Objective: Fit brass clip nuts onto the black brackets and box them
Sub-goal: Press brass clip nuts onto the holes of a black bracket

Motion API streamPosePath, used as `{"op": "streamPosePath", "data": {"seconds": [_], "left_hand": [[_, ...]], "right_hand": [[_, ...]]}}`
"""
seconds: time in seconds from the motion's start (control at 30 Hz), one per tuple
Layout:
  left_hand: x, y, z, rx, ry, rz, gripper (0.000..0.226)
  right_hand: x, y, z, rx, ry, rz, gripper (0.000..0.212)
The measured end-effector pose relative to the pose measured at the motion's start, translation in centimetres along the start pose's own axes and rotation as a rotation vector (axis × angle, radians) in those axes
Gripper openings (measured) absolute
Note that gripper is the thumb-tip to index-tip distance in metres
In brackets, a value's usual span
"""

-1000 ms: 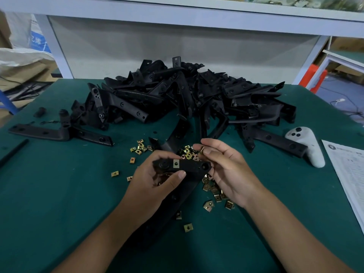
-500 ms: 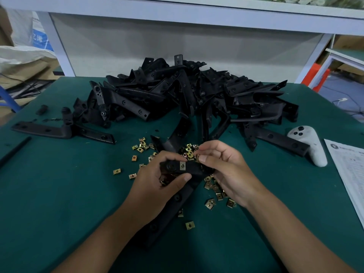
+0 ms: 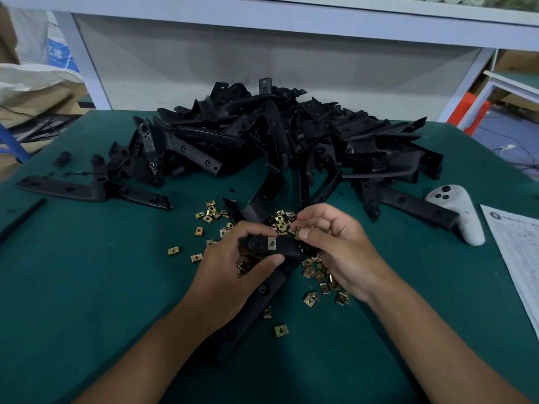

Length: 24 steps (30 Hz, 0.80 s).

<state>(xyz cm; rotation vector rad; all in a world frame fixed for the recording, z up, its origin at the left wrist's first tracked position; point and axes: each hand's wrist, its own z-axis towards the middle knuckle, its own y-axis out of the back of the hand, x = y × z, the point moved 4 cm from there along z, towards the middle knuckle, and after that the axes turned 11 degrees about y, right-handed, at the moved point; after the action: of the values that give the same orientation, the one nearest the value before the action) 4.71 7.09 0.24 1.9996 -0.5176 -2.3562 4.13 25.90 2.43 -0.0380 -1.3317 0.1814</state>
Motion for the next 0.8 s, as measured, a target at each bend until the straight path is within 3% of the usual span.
{"op": "streamPosePath", "data": {"seconds": [0.53,0.8], "left_hand": [[0.05,0.39,-0.01,-0.046,-0.009,0.104,0.026],[-0.05,0.36,0.10,-0.068,-0.043,0.113,0.026]], "right_hand": [[-0.21,-0.07,-0.01,-0.009,-0.012,-0.013,0.009],[-0.24,-0.44,-0.17,-0.036,0.014,0.001,0.017]]}}
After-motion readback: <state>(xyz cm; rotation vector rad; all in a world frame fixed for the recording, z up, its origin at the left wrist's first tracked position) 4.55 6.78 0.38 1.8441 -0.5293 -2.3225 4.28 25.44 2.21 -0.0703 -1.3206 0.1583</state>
